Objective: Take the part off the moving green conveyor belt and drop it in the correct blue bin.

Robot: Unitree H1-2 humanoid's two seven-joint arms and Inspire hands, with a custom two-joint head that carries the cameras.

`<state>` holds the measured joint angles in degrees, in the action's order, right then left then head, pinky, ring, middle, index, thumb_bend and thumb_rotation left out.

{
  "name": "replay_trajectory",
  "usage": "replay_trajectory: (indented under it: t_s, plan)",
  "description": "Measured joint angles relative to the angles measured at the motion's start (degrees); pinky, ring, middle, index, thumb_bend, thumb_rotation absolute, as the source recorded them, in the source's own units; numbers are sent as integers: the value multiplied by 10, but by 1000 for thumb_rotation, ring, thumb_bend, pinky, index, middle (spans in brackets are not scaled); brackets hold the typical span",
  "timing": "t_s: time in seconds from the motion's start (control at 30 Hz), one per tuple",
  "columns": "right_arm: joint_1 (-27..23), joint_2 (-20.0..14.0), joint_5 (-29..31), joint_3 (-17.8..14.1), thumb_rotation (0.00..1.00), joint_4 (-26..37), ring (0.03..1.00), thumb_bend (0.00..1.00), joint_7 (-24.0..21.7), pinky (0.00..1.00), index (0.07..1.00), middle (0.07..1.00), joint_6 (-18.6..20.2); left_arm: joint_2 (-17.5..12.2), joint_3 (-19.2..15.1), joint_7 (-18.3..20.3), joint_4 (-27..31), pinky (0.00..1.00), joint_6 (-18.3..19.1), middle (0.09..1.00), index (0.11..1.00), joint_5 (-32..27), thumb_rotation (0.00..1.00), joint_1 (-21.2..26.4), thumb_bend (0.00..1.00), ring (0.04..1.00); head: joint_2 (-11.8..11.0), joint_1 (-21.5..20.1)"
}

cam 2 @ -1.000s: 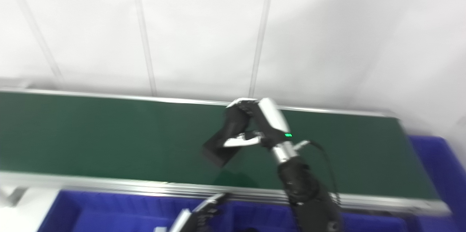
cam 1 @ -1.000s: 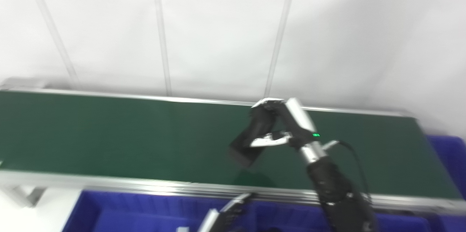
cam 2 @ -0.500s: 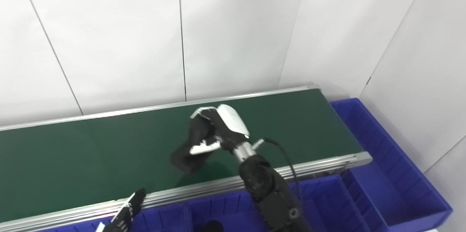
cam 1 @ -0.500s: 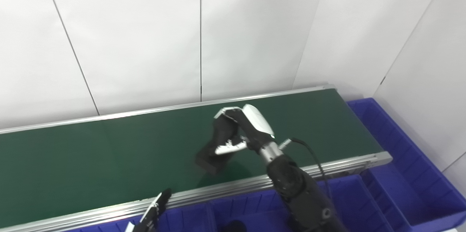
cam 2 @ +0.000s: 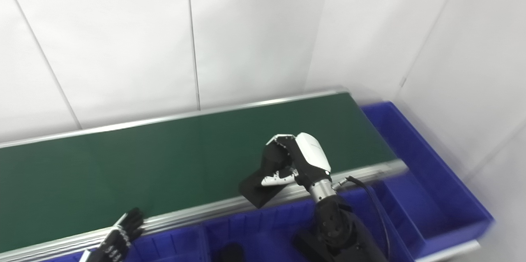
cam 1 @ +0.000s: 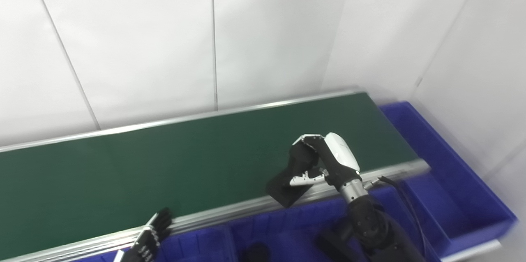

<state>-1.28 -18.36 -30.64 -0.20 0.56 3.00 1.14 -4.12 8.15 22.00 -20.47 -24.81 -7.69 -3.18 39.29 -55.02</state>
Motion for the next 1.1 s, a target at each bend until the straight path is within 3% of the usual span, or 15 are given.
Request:
replay_trajectory:
  t_s: [0.17,0.4,0.47,0.6,0.8,0.93,1.1]
  plan:
    - [51,-17,-3,-18,0,56,386,526,-12,327,510,434,20,6,-20,22,-8,929,0,914,892,-11,963,2,900,930,7,-11]
    - [77,-21,-8,-34,0,123,385,527,-43,319,505,443,81,2,-38,36,-7,941,0,914,902,-22,960,15,908,934,62,-74]
    - [81,-21,-8,-35,0,136,382,527,-50,316,505,442,96,1,-41,44,-6,943,0,912,905,-33,963,22,905,931,63,-75]
    - [88,-21,-12,-36,0,153,373,527,-63,301,505,443,107,-7,-40,47,3,974,2,916,904,-43,975,28,911,944,86,-90]
    - [96,-22,-23,-36,0,165,349,525,-75,282,515,426,119,-12,-40,44,22,937,5,904,906,-49,971,28,927,906,96,-93]
    - [110,-30,-23,-36,0,174,392,529,-80,330,506,439,118,-11,-37,42,22,935,5,903,900,-49,964,28,934,909,94,-79]
    - [132,-33,-23,-34,0,174,342,525,-80,273,515,420,118,-11,-35,41,22,952,5,906,897,-48,984,28,894,923,98,-74]
